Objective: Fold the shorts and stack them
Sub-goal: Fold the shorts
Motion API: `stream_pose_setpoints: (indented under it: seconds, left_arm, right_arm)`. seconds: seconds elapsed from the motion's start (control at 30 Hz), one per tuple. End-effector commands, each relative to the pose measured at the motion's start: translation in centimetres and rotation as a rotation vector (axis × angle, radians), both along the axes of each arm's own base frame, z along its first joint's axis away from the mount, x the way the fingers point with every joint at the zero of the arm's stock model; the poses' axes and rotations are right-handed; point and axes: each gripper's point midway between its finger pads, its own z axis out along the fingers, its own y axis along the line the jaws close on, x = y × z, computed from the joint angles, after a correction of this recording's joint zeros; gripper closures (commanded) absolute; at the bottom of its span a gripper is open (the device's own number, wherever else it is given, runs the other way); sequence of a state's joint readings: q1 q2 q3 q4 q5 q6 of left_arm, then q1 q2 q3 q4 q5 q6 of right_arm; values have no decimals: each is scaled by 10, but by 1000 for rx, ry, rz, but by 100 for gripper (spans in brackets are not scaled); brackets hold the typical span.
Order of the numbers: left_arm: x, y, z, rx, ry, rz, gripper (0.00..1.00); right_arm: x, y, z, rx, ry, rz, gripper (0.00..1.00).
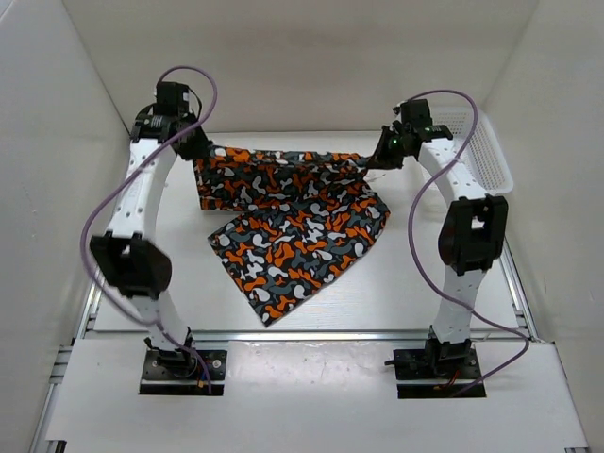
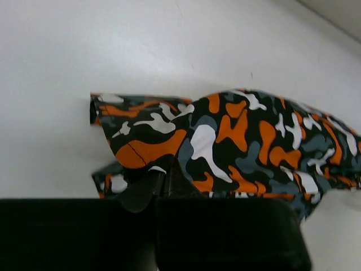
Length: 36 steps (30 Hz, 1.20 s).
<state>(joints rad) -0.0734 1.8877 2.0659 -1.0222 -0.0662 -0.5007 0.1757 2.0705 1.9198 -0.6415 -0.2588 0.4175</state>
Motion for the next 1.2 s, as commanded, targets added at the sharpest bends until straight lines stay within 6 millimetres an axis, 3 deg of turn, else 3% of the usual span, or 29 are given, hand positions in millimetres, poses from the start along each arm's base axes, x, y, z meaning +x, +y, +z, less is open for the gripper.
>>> stream_pose_setpoints:
  seconds: [0.0,0.03,0.1,0.13,0.17,0.2,0.23,0.27,0.3,0.37,0.47,0.53,0.67,0.77,0.87,1.13,1.17]
  left_arm:
    - [-58,-10,58,25,-125,-12,90]
    - [-83,-23,49,3,-103,-28,90]
    - [-107,-42,40,-25,-85,-66,90]
    - [-127,-62,45,-54,-99,-108,90]
    - [-142,-67,20,-42,-42,-113,90]
    - [-153,-75,11,-54,-22,-126,90]
    - [-169,-93,3,-84,2,-149,90]
    - [-186,-98,-16,-87,45,-160,90]
    - [-195,-103,-25,-85,66,-165,90]
    - [-222,-120,-53,-90,136,-192,90]
    - [-251,-139,-79,-89,207,-226,90]
    - [-266,-154,-83,-88,219,-266,90]
    - [-293,-161,-98,-47,281,-277,90]
    - [-306,-157,-105,-6,315,-281,90]
    - [-318,-160,-105,-4,319,-311,90]
    - [-367,-161,-137,-19,466,-371,90]
    - [-370,-164,-140,-33,481,-380,85]
  right_arm:
    - [-23,-28,39,-50,-70,-40,100]
    - [-34,-29,25,-57,-29,-39,100]
    - [-48,-38,27,-84,-30,-63,100]
    - [-55,-40,24,-93,-20,-68,100]
    - [-63,-41,27,-93,-25,-69,100]
    - [-73,-49,13,-107,14,-83,100]
    - [-79,-50,10,-109,25,-83,100]
    - [-86,-51,12,-108,22,-83,100]
    - [-95,-55,-1,-126,53,-91,100]
    - [-103,-67,-7,-159,65,-123,100]
    - [-120,-81,-21,-223,101,-162,100]
    - [-133,-92,-25,-266,104,-192,100]
    - [-153,-103,-26,-300,99,-228,100]
    - [-163,-111,-16,-316,69,-248,100]
    - [-172,-116,-17,-335,72,-260,100]
    - [-216,-128,-53,-353,173,-321,100]
    - [-221,-128,-52,-346,168,-330,100]
